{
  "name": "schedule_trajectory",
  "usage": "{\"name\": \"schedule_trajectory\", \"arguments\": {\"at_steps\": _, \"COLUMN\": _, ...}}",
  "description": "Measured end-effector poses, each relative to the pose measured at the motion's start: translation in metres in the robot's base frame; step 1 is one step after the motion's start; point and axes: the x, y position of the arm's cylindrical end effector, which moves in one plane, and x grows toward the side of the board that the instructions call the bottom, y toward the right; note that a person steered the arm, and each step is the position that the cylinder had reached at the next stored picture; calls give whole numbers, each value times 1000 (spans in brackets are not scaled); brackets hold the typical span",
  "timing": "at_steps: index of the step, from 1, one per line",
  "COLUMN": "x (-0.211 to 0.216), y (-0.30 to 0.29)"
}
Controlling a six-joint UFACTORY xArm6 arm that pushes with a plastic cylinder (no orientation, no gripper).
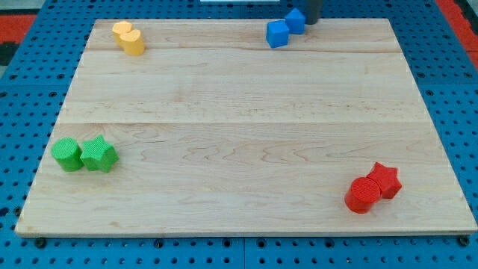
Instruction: Slide the blue triangle into the yellow heart
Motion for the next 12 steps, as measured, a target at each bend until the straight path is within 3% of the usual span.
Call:
{"name": "schedule_trajectory", "arguments": {"at_steps": 2, "x": 58, "y": -96}}
{"name": "schedule_trajectory", "arguments": {"at_steps": 3, "x": 72, "y": -91}}
{"name": "schedule_trajectory", "arguments": {"at_steps": 4, "x": 59, "y": -1}}
{"name": "schedule_trajectory", "arguments": {"at_steps": 5, "x": 12, "y": -5}}
{"name": "schedule_trajectory", "arguments": {"at_steps": 6, "x": 4, "y": -61}}
{"name": "schedule_trajectory", "arguments": {"at_steps": 8, "x": 57, "y": -217}}
{"name": "schedule_trajectory", "arguments": {"at_steps": 9, "x": 60, "y": -177}}
{"name": "schedule_trajectory", "arguments": {"at_steps": 10, "x": 91, "y": -146}}
{"name": "schedule_trajectory", "arguments": {"at_steps": 12, "x": 96, "y": -272}}
